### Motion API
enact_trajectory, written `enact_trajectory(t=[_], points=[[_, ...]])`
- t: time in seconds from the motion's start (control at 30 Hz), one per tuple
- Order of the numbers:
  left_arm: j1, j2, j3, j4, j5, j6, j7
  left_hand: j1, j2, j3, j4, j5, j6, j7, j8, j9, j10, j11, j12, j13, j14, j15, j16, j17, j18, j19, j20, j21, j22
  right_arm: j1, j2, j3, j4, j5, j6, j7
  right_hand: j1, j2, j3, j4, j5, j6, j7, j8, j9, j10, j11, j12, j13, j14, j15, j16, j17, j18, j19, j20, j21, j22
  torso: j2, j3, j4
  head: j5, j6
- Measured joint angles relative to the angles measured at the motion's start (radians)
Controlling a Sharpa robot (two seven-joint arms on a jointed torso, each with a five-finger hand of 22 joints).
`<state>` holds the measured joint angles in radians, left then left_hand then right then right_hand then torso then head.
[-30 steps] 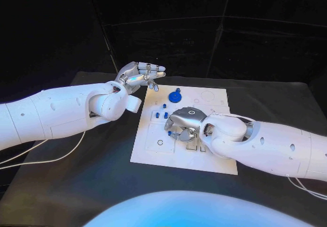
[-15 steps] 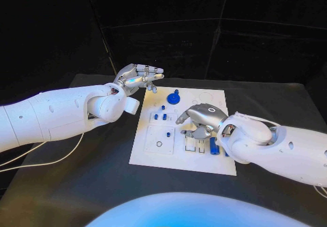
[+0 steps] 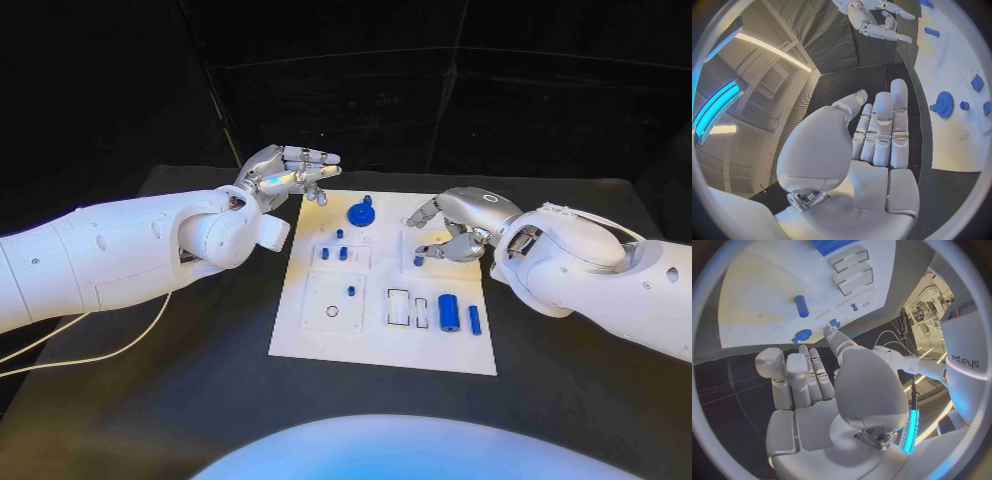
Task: Assemble the parts on the task board
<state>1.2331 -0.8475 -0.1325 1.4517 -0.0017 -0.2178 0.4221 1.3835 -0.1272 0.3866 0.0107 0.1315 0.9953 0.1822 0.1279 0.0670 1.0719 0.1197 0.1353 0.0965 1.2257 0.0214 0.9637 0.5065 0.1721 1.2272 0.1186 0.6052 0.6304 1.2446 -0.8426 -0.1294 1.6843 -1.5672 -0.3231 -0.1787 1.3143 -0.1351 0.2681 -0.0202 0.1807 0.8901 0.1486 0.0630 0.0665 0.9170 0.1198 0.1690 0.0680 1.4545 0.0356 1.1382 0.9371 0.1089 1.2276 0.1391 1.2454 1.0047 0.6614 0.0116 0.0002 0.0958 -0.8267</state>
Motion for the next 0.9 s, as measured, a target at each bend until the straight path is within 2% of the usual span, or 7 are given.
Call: enact_trajectory(t=[0.1,0.27,0.43,0.67,0.77,0.9], points=[[0.000,0.001,-0.001,0.000,0.000,0.001,0.000,0.000,0.000,0.000,0.000,0.000,0.000,0.000,0.000,0.000,0.000,0.000,0.000,0.000,0.000,0.000,0.000,0.000,0.000,0.000,0.000,0.000,0.000,0.001,0.003,0.001,-0.019,-0.005,0.037,-0.010,0.003,-0.003,-0.039,0.008,0.000,-0.003,-0.003,0.000,0.000,-0.008,0.001,0.012,0.000,0.000,0.000,-0.004,-0.009,0.000,0.000,0.000,-0.006,-0.006,0.001,-0.0001,0.0007,-0.002,0.003],[0.000,0.004,-0.002,0.001,0.000,0.003,0.000,0.000,0.000,0.000,0.000,0.000,0.000,0.000,0.000,0.000,0.000,0.000,0.000,0.000,0.000,0.000,0.000,0.000,0.000,0.000,0.000,0.000,0.000,0.002,0.023,0.001,-0.048,-0.038,0.085,-0.022,0.035,0.010,-0.076,0.009,0.000,0.010,-0.016,0.000,0.002,-0.012,-0.002,0.033,0.000,0.000,0.000,-0.010,-0.019,0.000,0.000,0.000,-0.011,-0.009,0.002,-0.0002,0.0010,-0.002,0.005],[0.000,0.005,-0.002,0.000,0.000,0.003,0.000,0.000,0.000,0.000,0.000,0.000,0.000,0.000,0.000,0.000,0.000,0.000,0.000,0.000,0.000,0.000,0.000,0.000,0.000,0.000,0.000,0.000,0.000,0.002,0.045,0.001,-0.070,-0.077,0.124,-0.029,0.043,0.014,-0.085,0.007,0.000,0.013,-0.019,0.000,0.002,-0.012,-0.002,0.043,0.000,-0.004,-0.004,-0.014,-0.022,0.000,0.004,-0.003,-0.011,-0.008,0.002,-0.0002,0.0014,-0.002,0.005],[0.000,0.006,-0.002,0.000,0.000,0.003,0.000,0.000,0.000,0.000,0.000,0.000,0.000,0.000,0.000,0.000,0.000,0.000,0.005,0.000,0.000,0.000,0.000,0.000,-0.001,0.000,0.000,0.000,-0.001,0.002,0.064,0.000,-0.089,-0.106,0.161,-0.031,0.071,0.042,-0.088,0.005,0.000,0.021,-0.026,0.000,0.002,0.009,-0.010,0.063,0.000,0.002,-0.010,-0.014,-0.017,0.000,0.015,-0.014,-0.011,0.004,0.003,0.0001,0.0016,-0.001,0.005],[0.000,0.007,-0.002,0.000,0.000,0.003,0.000,0.000,0.000,0.000,0.000,0.000,0.000,0.000,0.000,0.000,0.000,0.000,0.005,0.000,0.000,0.000,0.000,0.000,-0.001,0.000,0.000,0.000,-0.001,0.002,0.071,0.000,-0.095,-0.113,0.173,-0.031,0.085,0.056,-0.088,0.005,-0.005,0.035,-0.022,0.000,0.003,0.049,-0.017,0.079,0.000,0.010,-0.018,0.010,0.012,0.000,0.038,-0.015,0.010,0.031,0.003,0.0006,0.0016,0.000,0.003],[0.000,0.009,-0.002,0.000,0.000,0.003,0.000,0.000,0.000,0.000,0.000,0.000,0.000,0.000,0.000,0.000,0.000,0.000,0.005,0.000,0.000,0.000,0.000,0.000,-0.001,0.000,0.000,0.000,-0.001,0.001,0.081,-0.001,-0.103,-0.120,0.190,-0.030,0.085,0.065,-0.064,0.012,-0.020,0.055,-0.013,0.000,0.003,0.118,-0.031,0.083,-0.003,0.011,-0.026,0.048,0.057,0.000,0.067,-0.027,0.044,0.082,0.003,0.0008,0.0016,0.000,0.002]])
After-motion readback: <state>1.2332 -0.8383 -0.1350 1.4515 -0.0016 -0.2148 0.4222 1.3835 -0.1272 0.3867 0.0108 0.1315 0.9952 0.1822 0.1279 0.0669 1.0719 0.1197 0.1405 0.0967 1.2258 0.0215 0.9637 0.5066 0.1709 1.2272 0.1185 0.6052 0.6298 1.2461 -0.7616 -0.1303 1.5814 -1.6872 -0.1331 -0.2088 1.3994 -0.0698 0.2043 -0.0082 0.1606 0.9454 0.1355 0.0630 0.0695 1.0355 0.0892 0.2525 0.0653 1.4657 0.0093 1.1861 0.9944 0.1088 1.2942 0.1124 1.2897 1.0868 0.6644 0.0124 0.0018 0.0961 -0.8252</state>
